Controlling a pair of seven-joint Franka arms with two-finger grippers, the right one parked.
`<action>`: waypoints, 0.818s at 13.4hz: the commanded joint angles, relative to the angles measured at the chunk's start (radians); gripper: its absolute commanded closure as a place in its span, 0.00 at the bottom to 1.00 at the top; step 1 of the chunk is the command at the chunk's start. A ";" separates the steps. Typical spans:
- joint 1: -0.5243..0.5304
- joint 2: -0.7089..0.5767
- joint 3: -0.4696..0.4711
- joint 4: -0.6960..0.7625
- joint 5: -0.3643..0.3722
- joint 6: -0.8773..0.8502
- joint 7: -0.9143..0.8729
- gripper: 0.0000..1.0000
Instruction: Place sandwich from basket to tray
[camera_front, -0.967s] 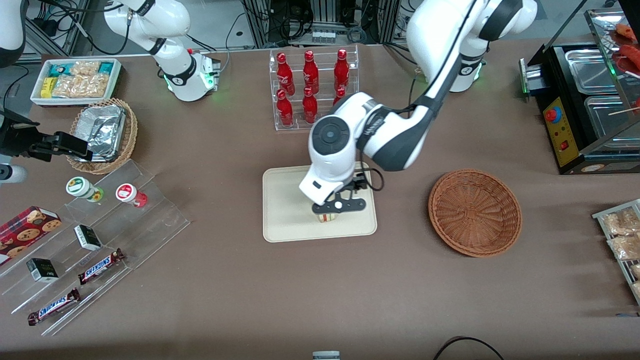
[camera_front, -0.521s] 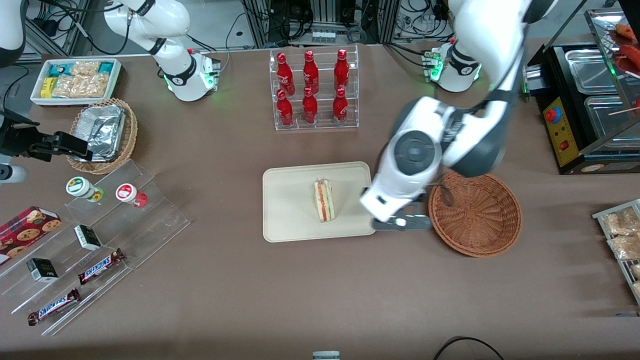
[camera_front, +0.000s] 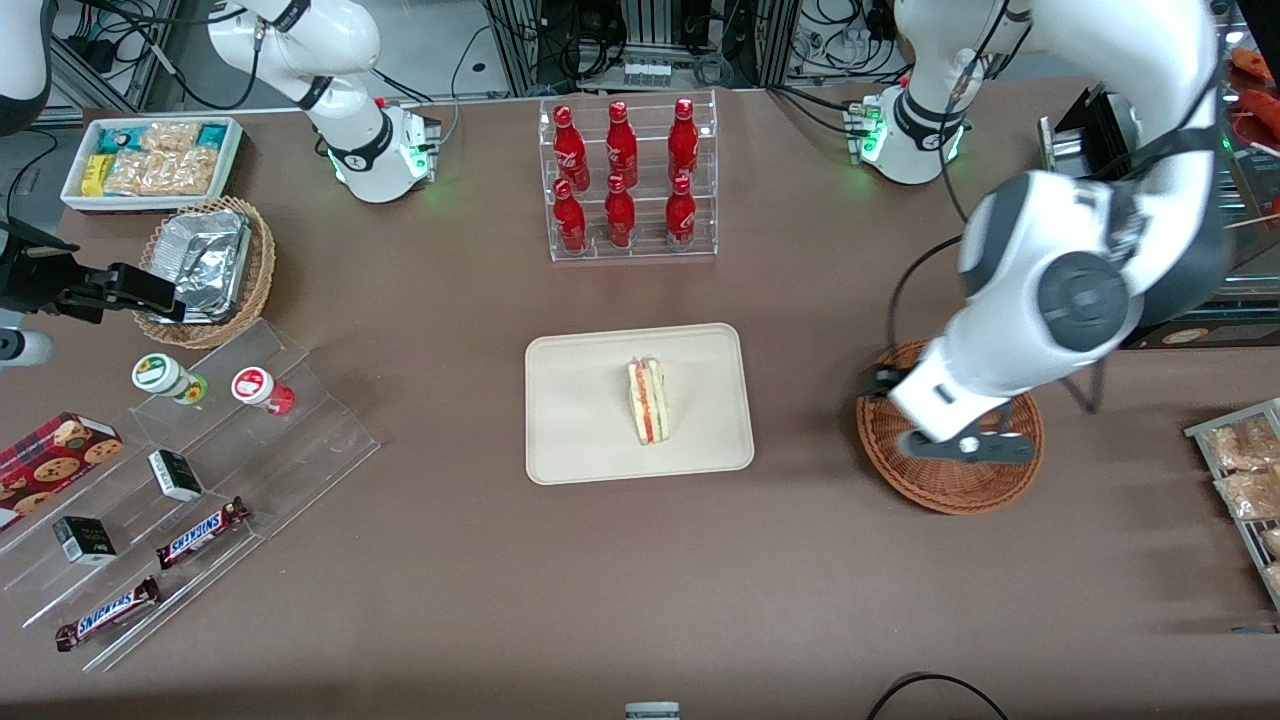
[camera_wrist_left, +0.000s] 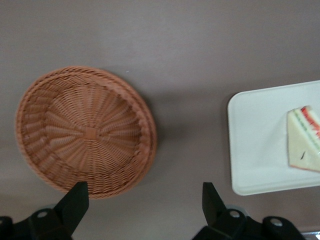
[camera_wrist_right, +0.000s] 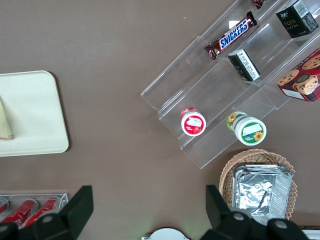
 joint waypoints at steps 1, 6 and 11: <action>0.058 -0.155 -0.009 -0.147 -0.015 -0.005 0.070 0.00; 0.117 -0.256 0.022 -0.161 0.004 -0.111 0.073 0.00; 0.167 -0.315 0.062 -0.135 0.004 -0.200 0.131 0.00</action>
